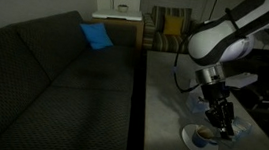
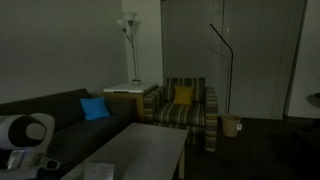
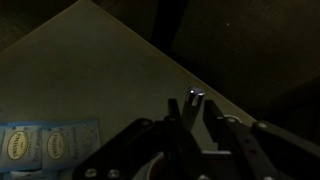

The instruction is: Use the spoon to stir in the cup

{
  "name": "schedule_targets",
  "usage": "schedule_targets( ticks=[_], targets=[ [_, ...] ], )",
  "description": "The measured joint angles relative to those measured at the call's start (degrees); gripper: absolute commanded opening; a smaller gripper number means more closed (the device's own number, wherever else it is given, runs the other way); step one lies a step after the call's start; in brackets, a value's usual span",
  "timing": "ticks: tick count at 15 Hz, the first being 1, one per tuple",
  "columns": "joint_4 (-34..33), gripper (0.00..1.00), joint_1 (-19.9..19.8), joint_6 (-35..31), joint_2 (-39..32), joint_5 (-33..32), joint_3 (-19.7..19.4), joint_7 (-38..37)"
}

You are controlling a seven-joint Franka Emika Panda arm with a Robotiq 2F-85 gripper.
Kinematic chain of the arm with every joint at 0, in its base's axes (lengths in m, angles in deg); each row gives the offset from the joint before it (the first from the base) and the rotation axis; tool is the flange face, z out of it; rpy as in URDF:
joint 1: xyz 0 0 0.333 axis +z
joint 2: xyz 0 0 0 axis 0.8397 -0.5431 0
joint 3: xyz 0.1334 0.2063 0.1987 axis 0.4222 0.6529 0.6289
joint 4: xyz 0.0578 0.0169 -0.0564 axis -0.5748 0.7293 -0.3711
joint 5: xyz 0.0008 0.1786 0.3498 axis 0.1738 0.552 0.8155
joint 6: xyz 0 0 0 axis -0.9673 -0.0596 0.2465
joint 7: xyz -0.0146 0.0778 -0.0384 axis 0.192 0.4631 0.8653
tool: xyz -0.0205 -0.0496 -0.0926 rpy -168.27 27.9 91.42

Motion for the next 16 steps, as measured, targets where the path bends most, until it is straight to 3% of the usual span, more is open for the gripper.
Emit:
schedule_targets(
  ticks=[5,10,16],
  targets=[
    [0.00,0.98,0.07,-0.27,0.00,0.00,0.42,0.46],
    [0.27,1.00,0.19,-3.09,0.43,0.00,0.67,0.46],
    [9.69,1.00,-0.78,-20.30,6.78,0.51,1.19,0.88]
  ],
)
